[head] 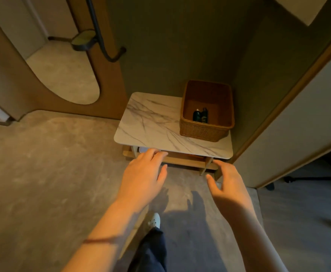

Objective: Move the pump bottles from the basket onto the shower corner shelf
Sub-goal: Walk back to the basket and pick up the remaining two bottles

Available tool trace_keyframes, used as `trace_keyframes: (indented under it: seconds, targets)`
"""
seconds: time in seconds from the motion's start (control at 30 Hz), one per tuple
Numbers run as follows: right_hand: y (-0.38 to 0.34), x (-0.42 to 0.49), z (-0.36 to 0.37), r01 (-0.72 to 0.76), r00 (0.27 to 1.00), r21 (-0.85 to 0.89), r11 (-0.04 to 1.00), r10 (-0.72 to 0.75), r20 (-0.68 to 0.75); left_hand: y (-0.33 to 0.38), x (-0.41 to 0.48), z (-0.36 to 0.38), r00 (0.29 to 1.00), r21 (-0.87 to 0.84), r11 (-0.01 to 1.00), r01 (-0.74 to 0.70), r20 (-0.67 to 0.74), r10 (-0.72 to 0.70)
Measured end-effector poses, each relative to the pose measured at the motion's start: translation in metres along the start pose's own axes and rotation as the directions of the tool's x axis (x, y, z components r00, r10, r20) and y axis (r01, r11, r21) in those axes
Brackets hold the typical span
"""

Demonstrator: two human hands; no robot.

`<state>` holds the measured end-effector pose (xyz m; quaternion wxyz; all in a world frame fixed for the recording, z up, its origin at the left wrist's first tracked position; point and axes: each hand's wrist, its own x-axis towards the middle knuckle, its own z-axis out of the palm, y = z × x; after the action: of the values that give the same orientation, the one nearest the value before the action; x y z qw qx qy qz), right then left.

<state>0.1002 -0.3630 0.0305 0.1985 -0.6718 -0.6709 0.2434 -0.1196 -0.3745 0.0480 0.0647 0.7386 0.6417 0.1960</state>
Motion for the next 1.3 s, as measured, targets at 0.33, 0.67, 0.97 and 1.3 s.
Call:
trace_keyframes:
  seconds: [0.33, 0.67, 0.97, 1.3]
  targets:
    - [-0.034, 0.174, 0.019, -0.03, 1.0, -0.061, 0.998, 0.03, -0.002, -0.075, 0.167, 0.033, 1.0, -0.068, 0.997, -0.031, -0.005, 0.031]
    - [0.009, 0.277, 0.022, -0.124, 0.991, -0.065, 0.99, 0.127, 0.039, -0.074, 0.294, 0.093, 0.984, -0.079, 0.99, -0.119, 0.123, 0.129]
    - [0.089, 0.418, 0.008, -0.133, 0.979, -0.019, 0.991, 0.135, 0.152, -0.048, 0.395, 0.164, 0.974, -0.018, 1.0, -0.003, 0.227, 0.007]
    - [0.164, 0.552, 0.033, -0.117, 0.978, 0.035, 0.993, 0.109, 0.179, -0.033, 0.491, 0.275, 0.964, -0.226, 0.958, 0.179, 0.232, -0.126]
